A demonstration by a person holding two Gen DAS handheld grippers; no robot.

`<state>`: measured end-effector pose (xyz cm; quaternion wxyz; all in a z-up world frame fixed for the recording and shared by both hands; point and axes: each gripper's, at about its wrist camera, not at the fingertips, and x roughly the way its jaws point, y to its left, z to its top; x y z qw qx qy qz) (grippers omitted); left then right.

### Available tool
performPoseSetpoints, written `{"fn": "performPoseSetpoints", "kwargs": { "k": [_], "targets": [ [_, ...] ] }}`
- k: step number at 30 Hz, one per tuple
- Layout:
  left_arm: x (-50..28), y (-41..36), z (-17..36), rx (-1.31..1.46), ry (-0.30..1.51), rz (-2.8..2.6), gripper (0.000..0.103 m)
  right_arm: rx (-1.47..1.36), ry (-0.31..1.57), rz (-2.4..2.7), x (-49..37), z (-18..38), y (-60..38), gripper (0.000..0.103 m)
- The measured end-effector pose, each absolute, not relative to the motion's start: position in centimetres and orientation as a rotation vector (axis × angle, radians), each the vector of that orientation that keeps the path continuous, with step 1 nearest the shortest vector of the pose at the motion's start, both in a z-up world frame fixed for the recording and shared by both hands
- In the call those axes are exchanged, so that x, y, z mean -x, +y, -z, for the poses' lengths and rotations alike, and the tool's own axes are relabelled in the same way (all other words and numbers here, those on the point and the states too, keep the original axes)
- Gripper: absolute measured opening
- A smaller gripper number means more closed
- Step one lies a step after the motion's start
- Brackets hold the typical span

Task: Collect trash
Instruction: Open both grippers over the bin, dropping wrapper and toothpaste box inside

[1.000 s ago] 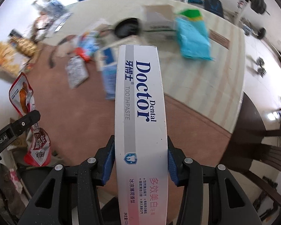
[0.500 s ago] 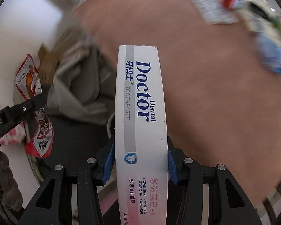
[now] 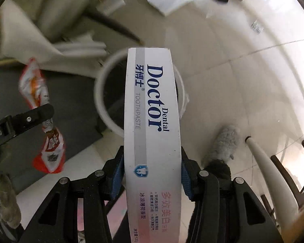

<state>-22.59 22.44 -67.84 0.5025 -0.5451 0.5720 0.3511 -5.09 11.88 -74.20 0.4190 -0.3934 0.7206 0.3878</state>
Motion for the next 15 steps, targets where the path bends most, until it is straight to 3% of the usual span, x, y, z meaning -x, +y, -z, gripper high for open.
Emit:
{"fn": "performPoseSetpoints", "kwargs": {
  "k": [3, 4, 5, 8, 15],
  "targets": [
    [22.8, 22.8, 71.3, 1.322, 1.409, -0.852, 0.065, 1.029, 1.863, -0.954, 5.8, 79.1, 11.9, 0.052],
    [23.2, 22.9, 71.9, 1.321, 1.405, -0.857, 0.083, 1.038, 1.863, -0.951, 6.5, 79.9, 11.8, 0.055],
    [23.4, 23.0, 72.4, 1.316, 1.406, -0.869, 0.095, 1.046, 1.857, -0.945, 6.4, 80.6, 11.7, 0.068],
    [24.4, 22.9, 72.4, 1.299, 1.403, -0.899, 0.097, 1.04, 1.814, -0.943, 5.7, 81.1, 11.7, 0.097],
    [25.3, 22.1, 69.9, 1.121, 1.411, -1.025, 0.097, 1.091, 1.609, -0.926, 5.6, 77.5, 12.6, 0.1]
  ]
}}
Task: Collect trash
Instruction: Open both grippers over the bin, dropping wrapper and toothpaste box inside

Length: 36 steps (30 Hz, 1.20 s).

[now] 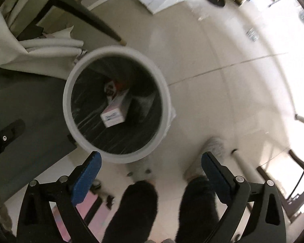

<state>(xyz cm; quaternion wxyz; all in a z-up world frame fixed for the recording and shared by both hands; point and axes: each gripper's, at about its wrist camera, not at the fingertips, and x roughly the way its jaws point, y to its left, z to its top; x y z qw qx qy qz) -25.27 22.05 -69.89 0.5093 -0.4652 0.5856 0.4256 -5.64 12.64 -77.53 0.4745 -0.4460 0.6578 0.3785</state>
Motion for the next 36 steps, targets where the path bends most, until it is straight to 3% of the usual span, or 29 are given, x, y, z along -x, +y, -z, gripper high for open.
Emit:
{"fn": "performPoseSetpoints", "kwargs": {
  "k": [13, 30, 36],
  "targets": [
    [27.1, 20.9, 60.8, 1.079, 1.347, -1.092, 0.097, 1.058, 1.47, -0.936, 6.1, 66.3, 12.4, 0.1],
    [29.0, 16.4, 41.3, 1.028, 1.282, -1.036, 0.097, 0.96, 1.426, -1.072, 9.0, 43.3, 10.3, 0.1],
    [29.0, 16.5, 34.6, 0.941, 1.219, -1.047, 0.097, 0.801, 1.449, -1.095, 7.8, 35.2, 9.2, 0.1]
  ]
}}
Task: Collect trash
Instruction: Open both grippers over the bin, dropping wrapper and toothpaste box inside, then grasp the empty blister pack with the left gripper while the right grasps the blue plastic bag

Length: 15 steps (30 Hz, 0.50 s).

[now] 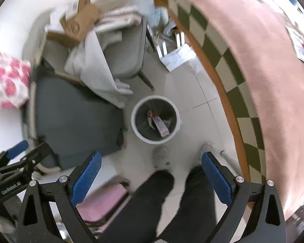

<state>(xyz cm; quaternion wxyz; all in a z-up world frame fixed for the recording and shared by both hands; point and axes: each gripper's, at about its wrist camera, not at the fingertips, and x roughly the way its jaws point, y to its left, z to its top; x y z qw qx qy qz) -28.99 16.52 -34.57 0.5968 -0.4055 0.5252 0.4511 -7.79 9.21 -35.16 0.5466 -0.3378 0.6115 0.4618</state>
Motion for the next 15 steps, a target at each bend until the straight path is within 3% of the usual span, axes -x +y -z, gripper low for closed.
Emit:
{"fn": "performPoseSetpoints", "kwargs": {
  "k": [7, 15],
  "targets": [
    [23.4, 18.1, 27.3, 0.813, 1.118, -1.011, 0.099, 0.561, 1.437, -0.986, 0.3, 28.1, 7.3, 0.1],
    [8.4, 19.1, 23.9, 0.664, 1.101, -0.897, 0.103, 0.368, 1.401, -0.701, -16.1, 24.5, 1.1, 0.1]
  ]
}}
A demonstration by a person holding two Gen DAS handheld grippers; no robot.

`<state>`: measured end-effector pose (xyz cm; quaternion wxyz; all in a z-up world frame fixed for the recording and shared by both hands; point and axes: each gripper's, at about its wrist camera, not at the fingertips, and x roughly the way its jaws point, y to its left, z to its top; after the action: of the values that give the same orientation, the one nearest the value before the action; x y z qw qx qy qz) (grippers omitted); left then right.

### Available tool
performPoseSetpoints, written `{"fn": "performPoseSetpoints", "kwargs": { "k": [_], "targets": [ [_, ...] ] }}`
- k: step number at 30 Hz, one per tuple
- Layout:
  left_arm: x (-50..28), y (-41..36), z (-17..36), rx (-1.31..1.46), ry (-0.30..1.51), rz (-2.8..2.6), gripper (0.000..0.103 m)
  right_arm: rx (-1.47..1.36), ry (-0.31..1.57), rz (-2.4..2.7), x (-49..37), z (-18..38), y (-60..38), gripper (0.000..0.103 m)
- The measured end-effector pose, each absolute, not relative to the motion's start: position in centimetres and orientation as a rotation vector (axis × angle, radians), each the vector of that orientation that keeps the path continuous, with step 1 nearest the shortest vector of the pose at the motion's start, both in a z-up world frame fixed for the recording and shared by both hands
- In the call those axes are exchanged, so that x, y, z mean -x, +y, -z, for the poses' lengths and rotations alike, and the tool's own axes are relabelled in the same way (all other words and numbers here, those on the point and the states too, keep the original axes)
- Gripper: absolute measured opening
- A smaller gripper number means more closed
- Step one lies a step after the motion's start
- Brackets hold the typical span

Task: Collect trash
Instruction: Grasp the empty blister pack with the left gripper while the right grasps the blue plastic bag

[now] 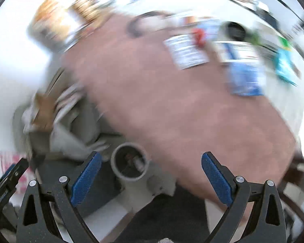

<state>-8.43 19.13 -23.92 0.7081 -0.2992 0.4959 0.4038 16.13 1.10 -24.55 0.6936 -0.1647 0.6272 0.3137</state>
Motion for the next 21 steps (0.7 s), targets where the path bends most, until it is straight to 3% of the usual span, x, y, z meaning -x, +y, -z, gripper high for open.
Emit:
{"fn": "performPoseSetpoints", "kwargs": {
  "k": [10, 19, 21],
  "targets": [
    [-12.0, 19.0, 30.2, 0.598, 1.298, -0.782, 0.103, 0.311, 1.459, -0.385, -36.1, 32.2, -3.1, 0.101],
    [-21.2, 19.4, 35.1, 0.589, 1.426, -0.702, 0.103, 0.384, 1.55, -0.351, -40.2, 39.7, 0.0, 0.101],
    [-22.7, 19.5, 35.9, 0.626, 1.434, -0.675, 0.103, 0.362, 1.533, -0.34, -40.3, 39.5, -0.4, 0.095]
  ]
}}
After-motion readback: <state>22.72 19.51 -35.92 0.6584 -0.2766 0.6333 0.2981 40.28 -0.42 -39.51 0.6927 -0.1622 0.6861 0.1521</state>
